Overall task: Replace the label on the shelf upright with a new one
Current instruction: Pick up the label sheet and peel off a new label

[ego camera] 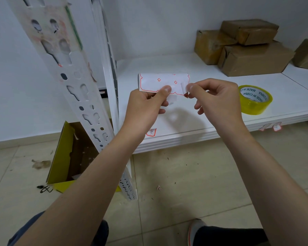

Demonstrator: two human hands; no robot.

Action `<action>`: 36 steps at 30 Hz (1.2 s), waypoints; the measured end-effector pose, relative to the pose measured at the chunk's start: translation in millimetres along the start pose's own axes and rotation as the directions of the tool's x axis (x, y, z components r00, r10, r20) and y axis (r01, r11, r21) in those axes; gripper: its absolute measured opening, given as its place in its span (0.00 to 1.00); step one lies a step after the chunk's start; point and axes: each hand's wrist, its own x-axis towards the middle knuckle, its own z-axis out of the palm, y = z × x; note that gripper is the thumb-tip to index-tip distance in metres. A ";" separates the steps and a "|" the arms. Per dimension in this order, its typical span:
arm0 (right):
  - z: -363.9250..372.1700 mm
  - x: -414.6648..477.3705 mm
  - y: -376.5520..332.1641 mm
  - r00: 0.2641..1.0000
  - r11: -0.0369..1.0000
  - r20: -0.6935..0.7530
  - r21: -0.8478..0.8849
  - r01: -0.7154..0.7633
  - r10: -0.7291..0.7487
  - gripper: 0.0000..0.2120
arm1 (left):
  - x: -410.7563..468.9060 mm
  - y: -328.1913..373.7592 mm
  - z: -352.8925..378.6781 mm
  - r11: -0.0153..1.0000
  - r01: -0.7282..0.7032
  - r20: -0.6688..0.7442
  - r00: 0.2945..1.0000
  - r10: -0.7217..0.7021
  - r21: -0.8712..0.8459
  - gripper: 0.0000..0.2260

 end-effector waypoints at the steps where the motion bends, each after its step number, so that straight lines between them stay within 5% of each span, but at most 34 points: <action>1: -1.2 1.2 0.4 0.999 0.999 -0.011 0.021 -0.032 0.032 0.08 | 0.5 -0.3 0.5 0.999 0.036 -0.001 0.999 -0.036 -0.026 0.05; 6: -10.5 6.0 1.7 0.980 0.979 -0.101 0.124 -0.160 0.173 0.06 | 2.9 -6.4 9.7 0.943 0.242 0.026 0.970 -0.243 -0.228 0.08; 11: -20.8 8.3 2.0 0.959 0.985 -0.252 0.141 -0.100 0.134 0.07 | 1.1 -12.6 30.7 0.814 0.412 0.149 0.910 -0.386 -0.410 0.04; 19: -30.3 11.8 25.3 0.986 0.987 -0.125 -0.101 -0.122 0.109 0.07 | -13.9 -26.3 74.3 0.430 0.792 0.472 0.606 -0.640 -0.434 0.08; 22: -35.6 14.5 37.7 0.984 0.955 -0.045 -0.235 -0.180 0.174 0.08 | -19.6 -31.0 84.4 0.362 0.840 0.499 0.534 -0.683 -0.404 0.13; 25: -37.3 15.3 43.8 0.982 0.943 -0.011 -0.276 -0.186 0.190 0.09 | -21.3 -26.3 87.6 0.412 0.814 0.463 0.574 -0.675 -0.410 0.15; 30: -36.8 15.1 28.9 0.978 0.997 -0.203 -0.060 0.045 -0.056 0.07 | -4.0 -4.3 81.9 0.726 0.432 0.230 0.901 -0.367 -0.536 0.12; 33: -36.3 15.6 25.8 0.958 0.995 -0.266 -0.021 0.103 -0.104 0.07 | -0.7 -5.4 76.6 0.641 0.473 0.264 0.878 -0.400 -0.605 0.12; 36: -32.1 17.9 35.7 0.982 0.986 -0.183 -0.164 0.022 -0.052 0.07 | -6.9 -23.4 80.1 0.483 0.672 0.377 0.727 -0.574 -0.561 0.15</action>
